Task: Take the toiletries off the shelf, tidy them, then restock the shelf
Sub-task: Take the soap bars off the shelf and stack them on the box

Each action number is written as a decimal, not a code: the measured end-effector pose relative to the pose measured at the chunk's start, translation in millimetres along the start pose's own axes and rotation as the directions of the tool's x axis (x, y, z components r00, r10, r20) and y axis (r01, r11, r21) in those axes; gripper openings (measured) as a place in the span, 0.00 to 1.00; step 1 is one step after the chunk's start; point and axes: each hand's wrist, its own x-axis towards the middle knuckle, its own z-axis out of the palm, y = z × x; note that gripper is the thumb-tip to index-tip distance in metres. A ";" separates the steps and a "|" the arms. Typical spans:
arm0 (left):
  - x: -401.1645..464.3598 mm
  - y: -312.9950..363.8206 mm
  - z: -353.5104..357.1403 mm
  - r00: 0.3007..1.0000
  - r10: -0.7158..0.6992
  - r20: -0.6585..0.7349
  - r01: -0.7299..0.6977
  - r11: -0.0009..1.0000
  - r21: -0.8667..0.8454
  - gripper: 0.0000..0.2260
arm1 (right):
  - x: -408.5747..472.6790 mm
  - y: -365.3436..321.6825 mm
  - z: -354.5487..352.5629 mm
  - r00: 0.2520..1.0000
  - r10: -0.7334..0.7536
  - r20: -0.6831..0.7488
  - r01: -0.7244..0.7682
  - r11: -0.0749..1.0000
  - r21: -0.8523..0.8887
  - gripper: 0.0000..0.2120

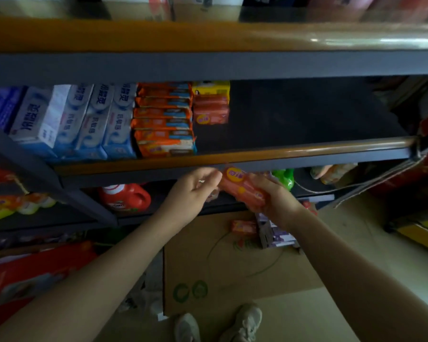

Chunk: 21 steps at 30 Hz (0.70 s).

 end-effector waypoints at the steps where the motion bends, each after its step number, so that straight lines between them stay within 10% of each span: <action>1: 0.2 -3.4 3.8 1.000 -0.014 -0.017 0.014 1.000 0.005 0.10 | -3.3 5.7 -3.2 0.999 0.038 -0.008 -0.038 0.999 0.009 0.08; 6: 1.9 -19.6 19.6 0.993 -0.117 0.034 0.116 0.993 0.023 0.06 | -14.8 21.3 -22.0 0.982 0.159 0.106 -0.152 0.986 -0.072 0.26; 10: 4.0 -32.9 39.7 0.991 -0.124 0.041 0.122 0.992 0.036 0.09 | -21.7 28.3 -40.6 0.985 0.006 0.171 0.054 0.937 -0.345 0.16; 14: -3.8 -43.5 60.8 0.994 -0.023 0.105 0.004 0.983 0.184 0.17 | -20.9 38.8 -61.9 0.940 -0.249 0.234 0.329 0.475 -0.816 0.21; 21: -20.1 -71.7 93.4 0.997 0.065 0.039 -0.076 0.890 0.449 0.17 | -12.4 53.5 -93.0 0.824 -0.327 0.462 0.489 0.000 -0.872 0.21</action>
